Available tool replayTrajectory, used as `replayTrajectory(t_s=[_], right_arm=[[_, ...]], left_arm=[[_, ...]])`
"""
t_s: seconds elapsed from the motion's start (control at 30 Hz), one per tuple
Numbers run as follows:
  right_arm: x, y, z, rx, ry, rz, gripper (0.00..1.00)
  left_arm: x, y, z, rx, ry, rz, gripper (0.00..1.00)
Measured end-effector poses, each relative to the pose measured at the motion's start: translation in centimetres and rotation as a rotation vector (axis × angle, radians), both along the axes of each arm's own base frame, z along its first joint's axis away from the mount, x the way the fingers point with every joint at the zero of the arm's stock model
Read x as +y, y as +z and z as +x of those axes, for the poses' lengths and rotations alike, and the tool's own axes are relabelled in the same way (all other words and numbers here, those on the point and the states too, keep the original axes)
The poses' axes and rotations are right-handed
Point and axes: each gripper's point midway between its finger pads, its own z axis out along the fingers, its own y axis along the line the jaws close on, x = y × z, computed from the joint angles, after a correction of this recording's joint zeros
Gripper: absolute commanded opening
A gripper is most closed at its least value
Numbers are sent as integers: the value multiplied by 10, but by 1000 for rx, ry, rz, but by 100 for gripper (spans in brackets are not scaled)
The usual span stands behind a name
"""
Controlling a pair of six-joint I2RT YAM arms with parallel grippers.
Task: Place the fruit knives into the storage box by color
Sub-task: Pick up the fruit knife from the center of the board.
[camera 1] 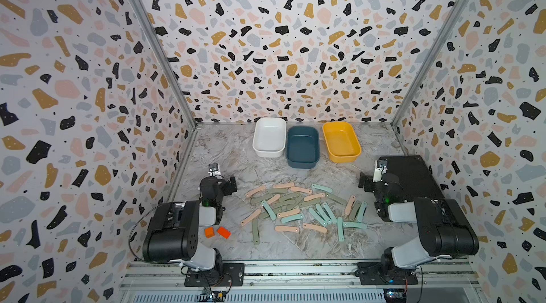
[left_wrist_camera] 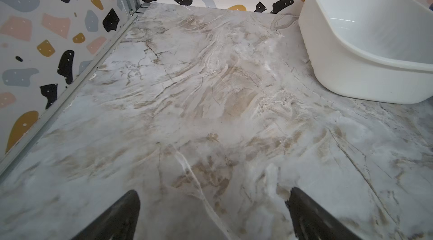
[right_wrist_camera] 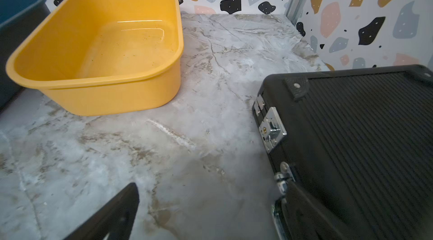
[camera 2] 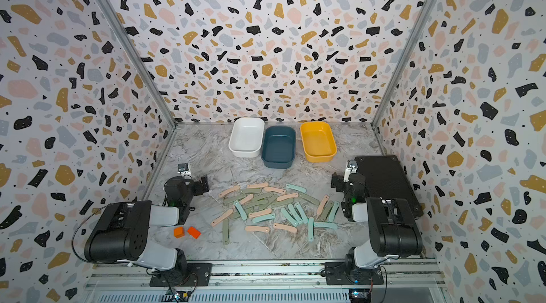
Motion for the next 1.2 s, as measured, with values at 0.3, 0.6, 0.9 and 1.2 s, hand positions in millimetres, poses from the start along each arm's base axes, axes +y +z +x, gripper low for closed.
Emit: replayTrajectory(t_s=[0.3, 0.6, 0.9, 1.2], right_arm=[[0, 0, 0, 0, 0, 0, 100], [0, 0, 0, 0, 0, 0, 100], [0, 0, 0, 0, 0, 0, 100], [-6, 65, 3, -25, -118, 16, 100]], left_arm=[[0, 0, 0, 0, 0, 0, 99], [0, 0, 0, 0, 0, 0, 99], [0, 0, 0, 0, 0, 0, 99], [27, 65, 17, 32, 202, 2, 99]])
